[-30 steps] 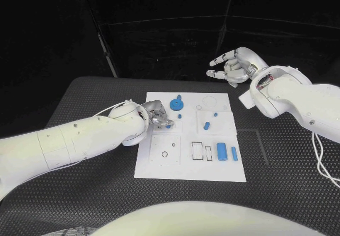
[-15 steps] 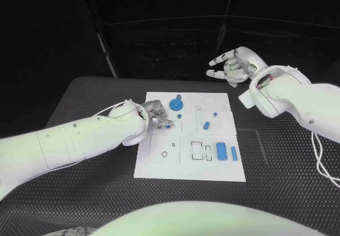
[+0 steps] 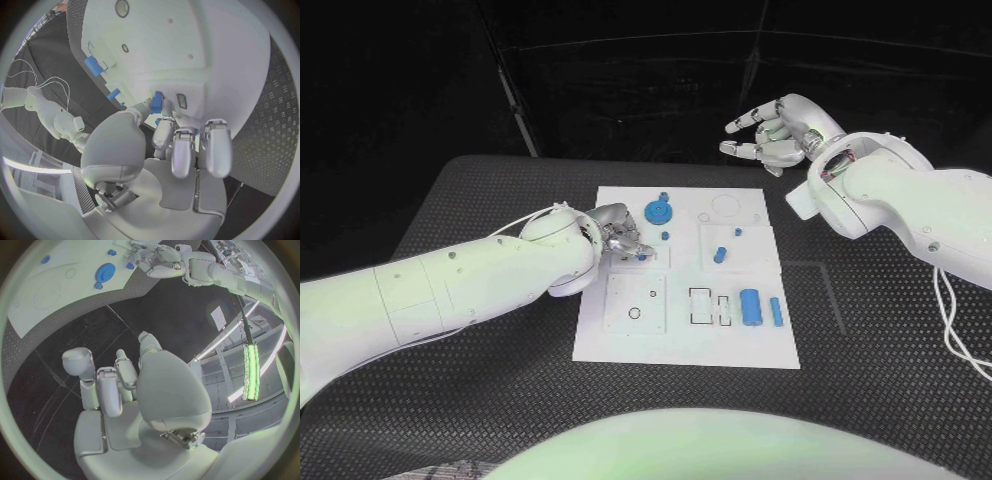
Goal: Assemble the parts on the task board
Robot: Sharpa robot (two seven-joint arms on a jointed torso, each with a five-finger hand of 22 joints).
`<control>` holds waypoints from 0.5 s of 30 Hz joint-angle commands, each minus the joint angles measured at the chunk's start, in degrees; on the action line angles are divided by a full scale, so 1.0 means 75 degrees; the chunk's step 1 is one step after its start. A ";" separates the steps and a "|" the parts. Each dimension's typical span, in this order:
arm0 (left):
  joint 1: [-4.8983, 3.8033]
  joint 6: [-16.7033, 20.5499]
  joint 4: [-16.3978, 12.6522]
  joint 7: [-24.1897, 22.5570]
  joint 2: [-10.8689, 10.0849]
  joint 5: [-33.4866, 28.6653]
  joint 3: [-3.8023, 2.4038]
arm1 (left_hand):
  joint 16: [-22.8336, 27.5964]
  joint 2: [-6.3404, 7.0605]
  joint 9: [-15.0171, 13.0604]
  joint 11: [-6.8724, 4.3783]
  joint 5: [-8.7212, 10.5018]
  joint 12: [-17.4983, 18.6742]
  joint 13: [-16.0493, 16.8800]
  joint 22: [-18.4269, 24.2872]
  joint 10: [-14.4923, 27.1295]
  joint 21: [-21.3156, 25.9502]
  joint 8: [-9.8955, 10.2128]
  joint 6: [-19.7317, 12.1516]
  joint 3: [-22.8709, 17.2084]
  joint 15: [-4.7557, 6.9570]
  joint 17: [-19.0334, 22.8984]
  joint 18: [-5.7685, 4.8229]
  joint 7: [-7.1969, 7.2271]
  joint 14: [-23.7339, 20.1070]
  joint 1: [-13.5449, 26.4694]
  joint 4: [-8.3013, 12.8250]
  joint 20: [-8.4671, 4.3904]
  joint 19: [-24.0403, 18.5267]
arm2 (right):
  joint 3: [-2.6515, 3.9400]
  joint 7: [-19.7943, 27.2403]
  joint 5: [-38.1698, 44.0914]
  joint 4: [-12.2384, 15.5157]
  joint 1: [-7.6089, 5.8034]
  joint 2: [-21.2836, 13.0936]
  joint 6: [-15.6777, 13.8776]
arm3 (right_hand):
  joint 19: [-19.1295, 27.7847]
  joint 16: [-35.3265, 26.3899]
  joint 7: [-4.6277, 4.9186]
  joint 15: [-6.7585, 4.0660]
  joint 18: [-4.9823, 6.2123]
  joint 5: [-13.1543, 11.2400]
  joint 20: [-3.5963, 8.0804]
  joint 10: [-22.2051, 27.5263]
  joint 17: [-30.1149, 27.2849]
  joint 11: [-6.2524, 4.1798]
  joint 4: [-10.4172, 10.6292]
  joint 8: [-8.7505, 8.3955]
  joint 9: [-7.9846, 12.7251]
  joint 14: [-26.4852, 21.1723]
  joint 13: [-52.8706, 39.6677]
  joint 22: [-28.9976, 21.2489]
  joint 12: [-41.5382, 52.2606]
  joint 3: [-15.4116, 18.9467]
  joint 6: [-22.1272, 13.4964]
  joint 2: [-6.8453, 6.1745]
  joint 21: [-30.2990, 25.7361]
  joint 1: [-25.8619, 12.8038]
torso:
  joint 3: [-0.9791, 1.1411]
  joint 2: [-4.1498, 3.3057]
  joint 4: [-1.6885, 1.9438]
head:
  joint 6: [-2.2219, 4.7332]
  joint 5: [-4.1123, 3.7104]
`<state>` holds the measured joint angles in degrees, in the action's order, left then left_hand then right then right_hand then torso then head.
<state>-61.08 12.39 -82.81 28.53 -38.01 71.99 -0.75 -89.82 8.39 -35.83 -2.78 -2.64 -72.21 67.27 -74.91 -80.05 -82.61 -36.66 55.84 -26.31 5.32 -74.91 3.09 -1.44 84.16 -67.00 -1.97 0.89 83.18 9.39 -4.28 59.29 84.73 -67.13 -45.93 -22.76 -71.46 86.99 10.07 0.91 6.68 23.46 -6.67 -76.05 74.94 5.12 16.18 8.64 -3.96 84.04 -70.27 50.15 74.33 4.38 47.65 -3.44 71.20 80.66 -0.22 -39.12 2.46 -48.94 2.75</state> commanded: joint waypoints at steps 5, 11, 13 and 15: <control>0.0032 -0.0122 -0.0016 0.0086 -0.0023 -0.0043 0.0028 | -0.0023 -0.0017 -0.0015 -0.0033 -0.0038 -0.0044 0.0007 -0.0586 -0.0016 -0.0047 -0.0036 0.0181 0.0084 0.0058 -0.2013 -0.0062 0.0104 0.0779 0.0052 -0.0018 -0.0012 0.0043 | 0.0006 0.0066 -0.0013 0.0008 -0.0014 0.0000 0.0017 | 0.0057 -0.0029 -0.0006 -0.0058 0.0077 0.0042 0.0019 0.0000 0.1082 -0.0025 0.0027 0.0037 0.0009 0.0577 0.0012 -0.0014 -0.0016 0.0035 0.0055 0.0084 -0.0037 0.0016 | -0.0002 0.0003 -0.0001 | -0.0026 0.0003; 0.0032 -0.0150 -0.0024 0.0091 -0.0030 -0.0080 0.0028 | -0.0023 0.0000 -0.0025 -0.0042 -0.0039 -0.0043 0.0005 -0.0596 -0.0018 -0.0051 -0.0055 0.0207 0.0206 0.0066 -0.2013 -0.0064 0.0116 0.0779 0.0085 -0.0059 -0.0020 0.0049 | 0.0005 0.0068 -0.0013 0.0004 -0.0014 0.0003 0.0019 | 0.0057 -0.0029 -0.0006 -0.0058 0.0077 0.0042 0.0019 0.0000 0.1082 -0.0025 0.0027 0.0037 0.0009 0.0577 0.0012 -0.0014 -0.0016 0.0035 0.0055 0.0084 -0.0037 0.0016 | -0.0002 0.0003 0.0002 | -0.0030 0.0006; 0.0033 -0.0157 -0.0023 0.0093 -0.0033 -0.0084 0.0028 | -0.0023 -0.0001 -0.0027 -0.0045 -0.0039 -0.0044 0.0006 -0.0601 -0.0019 -0.0053 -0.0058 0.0211 0.0244 0.0068 -0.2013 -0.0065 0.0118 0.0779 0.0099 -0.0078 -0.0022 0.0052 | 0.0005 0.0069 -0.0013 0.0002 -0.0013 0.0005 0.0020 | 0.0057 -0.0029 -0.0006 -0.0058 0.0077 0.0042 0.0019 0.0000 0.1082 -0.0025 0.0027 0.0037 0.0009 0.0577 0.0012 -0.0014 -0.0016 0.0035 0.0055 0.0084 -0.0037 0.0016 | 0.0000 0.0003 0.0000 | -0.0037 0.0008; 0.0033 -0.0163 -0.0022 0.0095 -0.0035 -0.0087 0.0028 | -0.0023 -0.0004 -0.0028 -0.0047 -0.0039 -0.0045 0.0008 -0.0605 -0.0021 -0.0054 -0.0060 0.0214 0.0287 0.0070 -0.2013 -0.0066 0.0120 0.0779 0.0120 -0.0103 -0.0024 0.0054 | 0.0005 0.0070 -0.0013 0.0000 -0.0013 0.0007 0.0020 | 0.0057 -0.0029 -0.0006 -0.0058 0.0077 0.0042 0.0019 0.0000 0.1082 -0.0025 0.0027 0.0037 0.0009 0.0577 0.0012 -0.0014 -0.0016 0.0035 0.0055 0.0084 -0.0037 0.0016 | 0.0001 0.0002 0.0000 | -0.0036 0.0007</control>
<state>-61.05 12.40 -82.93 28.60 -38.20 71.80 -0.73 -89.82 8.49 -35.99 -2.77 -2.65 -72.21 67.26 -74.91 -80.05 -82.84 -36.88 56.46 -24.33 5.53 -74.90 3.10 -1.21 83.95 -66.67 -2.69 0.82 83.25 9.39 -4.27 59.28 84.67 -67.12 -45.92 -22.76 -71.46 87.00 10.07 0.91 6.67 23.46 -6.67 -76.05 74.93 5.12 16.18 8.64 -3.96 84.04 -70.27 50.09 74.32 4.38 47.65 -3.44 71.20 80.66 -0.23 -39.10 2.46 -49.21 2.79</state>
